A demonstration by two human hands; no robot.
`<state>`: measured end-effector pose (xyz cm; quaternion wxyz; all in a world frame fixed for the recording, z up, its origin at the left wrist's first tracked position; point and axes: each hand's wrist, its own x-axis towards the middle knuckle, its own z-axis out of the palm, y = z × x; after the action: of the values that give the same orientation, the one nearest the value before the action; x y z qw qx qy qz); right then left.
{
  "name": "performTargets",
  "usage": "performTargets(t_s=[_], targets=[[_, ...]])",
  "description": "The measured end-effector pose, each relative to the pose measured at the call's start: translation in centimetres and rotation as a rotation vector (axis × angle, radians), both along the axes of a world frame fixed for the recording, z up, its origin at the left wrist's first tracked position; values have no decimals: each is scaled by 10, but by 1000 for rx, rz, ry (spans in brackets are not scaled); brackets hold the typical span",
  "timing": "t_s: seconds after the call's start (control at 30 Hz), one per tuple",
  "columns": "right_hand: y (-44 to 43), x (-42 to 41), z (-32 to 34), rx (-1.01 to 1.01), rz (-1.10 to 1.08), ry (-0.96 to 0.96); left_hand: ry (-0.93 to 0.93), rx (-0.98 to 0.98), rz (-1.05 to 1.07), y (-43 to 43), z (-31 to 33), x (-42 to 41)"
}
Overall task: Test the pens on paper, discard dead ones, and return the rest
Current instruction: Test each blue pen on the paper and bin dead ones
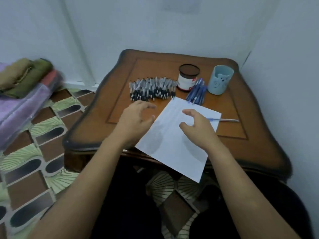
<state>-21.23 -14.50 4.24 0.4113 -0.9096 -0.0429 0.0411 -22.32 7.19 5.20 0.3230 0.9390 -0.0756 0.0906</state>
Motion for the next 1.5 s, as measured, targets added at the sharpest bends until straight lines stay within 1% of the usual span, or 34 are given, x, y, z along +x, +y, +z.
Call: performTargets(t_s=[0.1, 0.23, 0.33, 0.4, 0.57, 0.67, 0.8, 0.97, 1.03, 1.13, 1.23, 1.33, 1.5], targets=[[-39, 7, -18, -122, -92, -26, 64, 28, -124, -49, -20, 25], [-80, 8, -41, -268, -202, -62, 123, 46, -202, -97, -50, 52], [-99, 9, -57, -398, -246, -62, 152, 73, -215, -122, -64, 67], [-107, 10, -66, -460, -234, -82, 129, 111, -213, -136, -69, 76], [-113, 11, -79, -550, -196, -155, 131, 307, -162, -163, -72, 90], [-112, 11, -81, -572, -199, -175, 107, 359, -154, -172, -73, 93], [-112, 12, -82, -568, -201, -177, 57, 356, -132, -177, -73, 95], [-112, 11, -83, -569, -208, -184, 108, 165, -56, -165, -69, 96], [-112, 11, -83, -565, -211, -189, 154, 140, -29, -155, -66, 94], [-112, 11, -83, -559, -210, -188, 187, 211, -1, -143, -65, 91], [-112, 11, -83, -552, -209, -190, 165, 284, 13, -141, -68, 92], [-112, 11, -83, -557, -205, -183, 113, 335, -34, -153, -69, 98], [-112, 10, -82, -564, -204, -184, 87, 424, -84, -166, -66, 108]])
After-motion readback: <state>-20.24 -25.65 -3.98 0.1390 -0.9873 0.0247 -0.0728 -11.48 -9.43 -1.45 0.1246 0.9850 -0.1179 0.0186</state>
